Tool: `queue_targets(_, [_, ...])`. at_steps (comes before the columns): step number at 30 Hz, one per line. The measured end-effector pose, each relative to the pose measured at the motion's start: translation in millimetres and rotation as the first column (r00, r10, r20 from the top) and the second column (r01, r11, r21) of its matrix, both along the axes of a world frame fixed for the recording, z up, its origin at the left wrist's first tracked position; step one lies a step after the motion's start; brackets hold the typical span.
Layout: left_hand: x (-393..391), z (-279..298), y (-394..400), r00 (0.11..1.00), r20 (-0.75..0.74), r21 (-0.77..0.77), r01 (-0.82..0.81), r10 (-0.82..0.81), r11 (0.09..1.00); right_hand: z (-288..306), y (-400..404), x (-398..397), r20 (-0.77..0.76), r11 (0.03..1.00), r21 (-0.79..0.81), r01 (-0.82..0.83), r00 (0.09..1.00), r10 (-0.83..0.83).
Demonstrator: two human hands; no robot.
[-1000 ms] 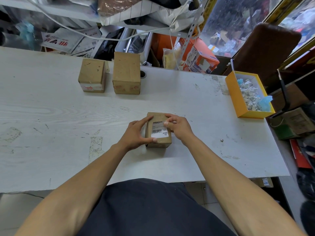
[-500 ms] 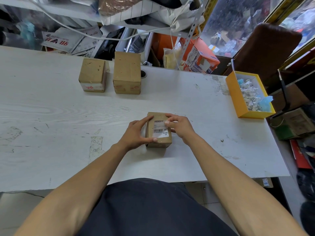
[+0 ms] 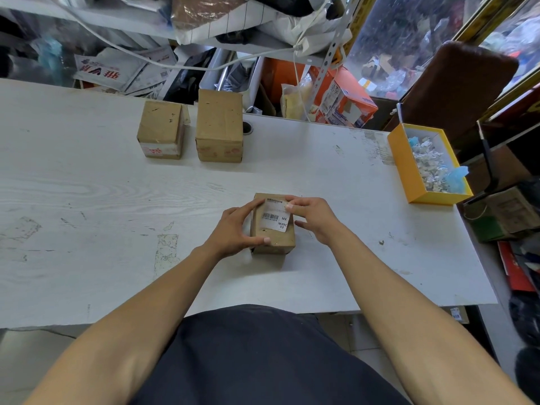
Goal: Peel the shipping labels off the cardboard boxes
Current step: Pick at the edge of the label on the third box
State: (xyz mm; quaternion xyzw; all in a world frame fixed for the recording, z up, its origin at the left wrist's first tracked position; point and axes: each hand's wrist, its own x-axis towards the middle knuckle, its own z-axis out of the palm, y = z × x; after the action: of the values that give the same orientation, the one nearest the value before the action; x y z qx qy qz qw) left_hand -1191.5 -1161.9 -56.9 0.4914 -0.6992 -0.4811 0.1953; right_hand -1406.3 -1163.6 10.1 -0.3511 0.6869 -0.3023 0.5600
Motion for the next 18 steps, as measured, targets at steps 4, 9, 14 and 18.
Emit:
queue_targets(4, [0.5,3.6,-6.5,0.999,-0.033,0.005,0.031,-0.031,0.999,18.6,-10.1,-12.7,0.058,0.998,0.024,0.055,0.997,-0.056])
queue_targets(9, [7.2,6.3,-22.1,0.997,0.029,-0.021,0.073,-0.072,0.997,39.4,-17.9,-20.8,0.051,0.99,-0.079,0.118,0.992,-0.114])
queue_targets(14, [9.8,12.8,-31.7,0.984,0.126,-0.025,0.134,-0.129,0.991,41.8,-14.6,-16.0,-0.082,0.98,-0.187,0.07,0.993,-0.086])
queue_targets(18, [7.9,15.1,-38.0,0.973,0.17,-0.028,0.162,-0.155,0.986,29.0,-3.2,-9.5,-0.392,0.954,-0.112,-0.279,0.894,0.216])
